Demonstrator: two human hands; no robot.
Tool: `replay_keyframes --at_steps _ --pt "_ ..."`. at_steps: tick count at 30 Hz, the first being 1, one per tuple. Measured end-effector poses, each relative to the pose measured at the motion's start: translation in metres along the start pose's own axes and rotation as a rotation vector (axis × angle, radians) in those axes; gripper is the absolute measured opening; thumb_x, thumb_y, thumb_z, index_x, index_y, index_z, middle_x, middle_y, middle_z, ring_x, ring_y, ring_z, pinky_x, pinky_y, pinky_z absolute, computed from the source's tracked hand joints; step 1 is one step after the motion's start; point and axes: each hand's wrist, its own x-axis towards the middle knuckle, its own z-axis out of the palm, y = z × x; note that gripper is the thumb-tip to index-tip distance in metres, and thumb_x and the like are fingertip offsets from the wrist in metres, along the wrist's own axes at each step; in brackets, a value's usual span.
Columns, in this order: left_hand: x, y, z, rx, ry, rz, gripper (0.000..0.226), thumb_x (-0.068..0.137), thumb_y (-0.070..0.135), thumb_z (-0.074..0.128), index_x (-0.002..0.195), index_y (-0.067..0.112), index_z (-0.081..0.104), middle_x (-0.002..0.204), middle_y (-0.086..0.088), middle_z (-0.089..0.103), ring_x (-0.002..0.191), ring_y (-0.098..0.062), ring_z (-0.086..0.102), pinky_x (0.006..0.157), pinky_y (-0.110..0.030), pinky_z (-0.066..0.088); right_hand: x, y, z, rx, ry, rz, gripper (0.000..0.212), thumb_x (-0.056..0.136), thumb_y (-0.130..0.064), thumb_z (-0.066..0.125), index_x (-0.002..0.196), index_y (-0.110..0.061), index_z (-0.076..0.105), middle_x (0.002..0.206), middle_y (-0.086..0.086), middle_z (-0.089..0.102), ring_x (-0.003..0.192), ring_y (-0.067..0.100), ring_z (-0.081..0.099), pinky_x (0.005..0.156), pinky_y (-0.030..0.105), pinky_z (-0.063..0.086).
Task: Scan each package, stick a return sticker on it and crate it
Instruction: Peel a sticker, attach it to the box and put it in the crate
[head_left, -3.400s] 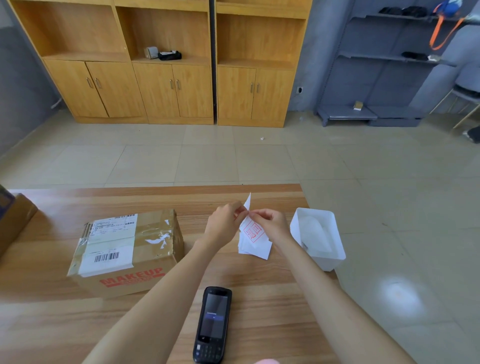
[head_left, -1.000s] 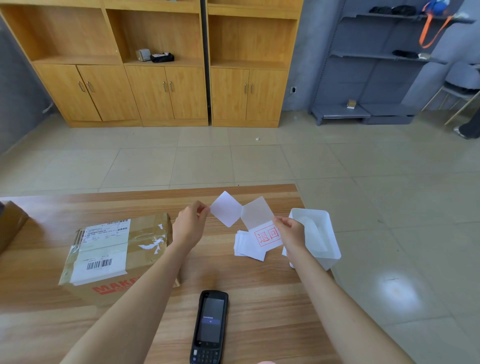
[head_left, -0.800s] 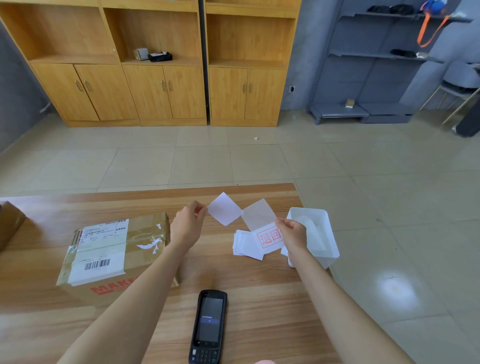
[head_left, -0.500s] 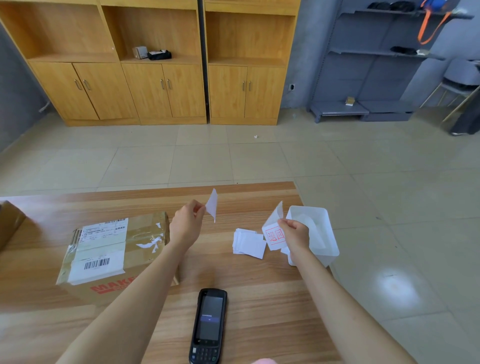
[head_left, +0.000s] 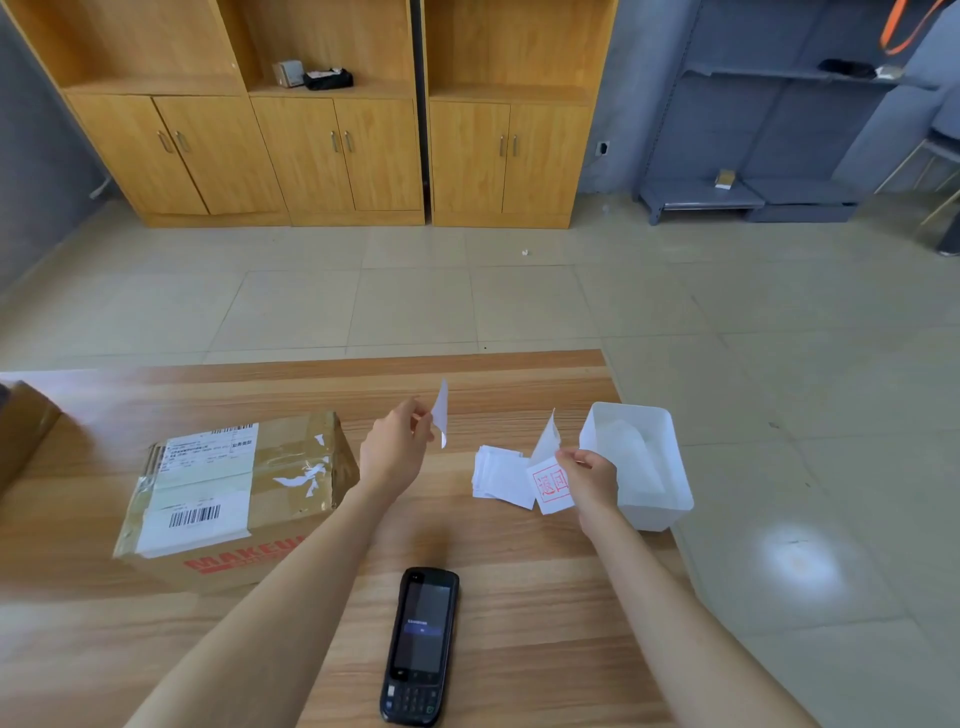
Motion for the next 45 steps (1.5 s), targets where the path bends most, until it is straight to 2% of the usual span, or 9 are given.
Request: replay_keyframes --at_steps 3,14,21,26,29,33,38,41,45 --pt "0.003 0.003 0.008 -0.006 -0.023 -0.009 0.015 0.099 0.025 0.043 0.093 0.022 0.056 0.071 0.017 0.063 0.066 -0.004 0.055 0.053 -0.025 0.033 0.005 0.008 0.005 -0.032 -0.012 0.039 0.011 0.092 -0.019 0.059 0.099 -0.012 0.065 0.094 0.006 0.064 0.085 0.02 0.06 0.057 0.022 0.045" --pt "0.012 -0.001 0.045 -0.037 -0.12 -0.081 0.016 0.098 0.021 0.042 0.088 0.023 0.054 0.069 0.017 0.066 0.073 -0.013 0.06 0.065 -0.032 0.046 0.03 0.029 0.022 -0.099 -0.072 0.14 0.014 0.092 -0.018 0.059 0.103 -0.011 0.065 0.095 0.004 0.063 0.084 0.018 0.058 0.054 0.018 0.041" --pt "0.016 -0.01 0.055 -0.013 -0.152 -0.108 0.013 0.098 0.02 0.042 0.091 0.021 0.052 0.074 0.015 0.066 0.074 -0.015 0.06 0.06 -0.029 0.041 0.044 0.043 0.03 -0.164 -0.102 0.206 0.023 0.091 -0.016 0.058 0.112 -0.008 0.064 0.095 0.003 0.062 0.088 0.018 0.058 0.072 0.026 0.042" --pt "0.02 -0.01 0.053 -0.026 -0.14 -0.117 0.013 0.098 0.019 0.043 0.093 0.02 0.054 0.076 0.014 0.066 0.073 -0.013 0.059 0.054 -0.027 0.039 0.044 0.036 0.037 -0.309 -0.061 0.172 0.016 0.087 -0.014 0.059 0.102 -0.012 0.056 0.097 0.006 0.062 0.086 0.022 0.057 0.064 0.024 0.039" --pt "0.022 -0.003 0.049 -0.031 -0.123 -0.105 0.013 0.098 0.02 0.043 0.092 0.021 0.053 0.079 0.013 0.066 0.069 -0.007 0.054 0.05 -0.025 0.032 0.041 0.021 0.041 -0.328 -0.023 0.105 0.027 0.086 -0.014 0.06 0.11 -0.004 0.059 0.106 0.008 0.063 0.093 0.025 0.06 0.067 0.027 0.04" --pt "0.021 0.006 0.044 -0.003 -0.095 -0.069 0.011 0.097 0.022 0.044 0.093 0.022 0.055 0.082 0.014 0.067 0.075 -0.01 0.058 0.053 -0.025 0.032 0.026 -0.009 0.051 -0.128 -0.147 0.048 0.018 0.088 -0.019 0.062 0.104 -0.013 0.065 0.094 -0.003 0.061 0.087 0.014 0.057 0.072 0.025 0.044" --pt "0.008 0.021 0.042 0.09 -0.088 0.021 0.018 0.097 0.025 0.044 0.104 0.017 0.059 0.1 0.009 0.068 0.091 -0.019 0.062 0.071 -0.034 0.047 -0.002 -0.041 0.064 0.181 -0.319 0.047 0.007 0.088 -0.019 0.065 0.087 -0.013 0.064 0.082 0.003 0.066 0.075 0.012 0.063 0.071 0.021 0.052" --pt "-0.002 0.025 0.041 0.091 -0.101 0.086 0.018 0.097 0.028 0.046 0.103 0.018 0.06 0.102 0.011 0.068 0.091 -0.016 0.063 0.069 -0.029 0.044 -0.014 -0.049 0.064 0.245 -0.337 0.057 0.011 0.086 -0.017 0.069 0.092 -0.009 0.064 0.08 0.001 0.067 0.076 0.014 0.065 0.066 0.019 0.054" --pt "-0.015 0.024 0.034 0.053 -0.103 0.119 0.023 0.093 0.04 0.053 0.102 0.02 0.061 0.099 0.015 0.067 0.089 -0.01 0.062 0.069 -0.026 0.044 -0.023 -0.045 0.06 0.229 -0.275 0.058 0.004 0.086 -0.007 0.065 0.089 -0.008 0.064 0.085 0.007 0.067 0.076 0.017 0.066 0.076 0.026 0.055"
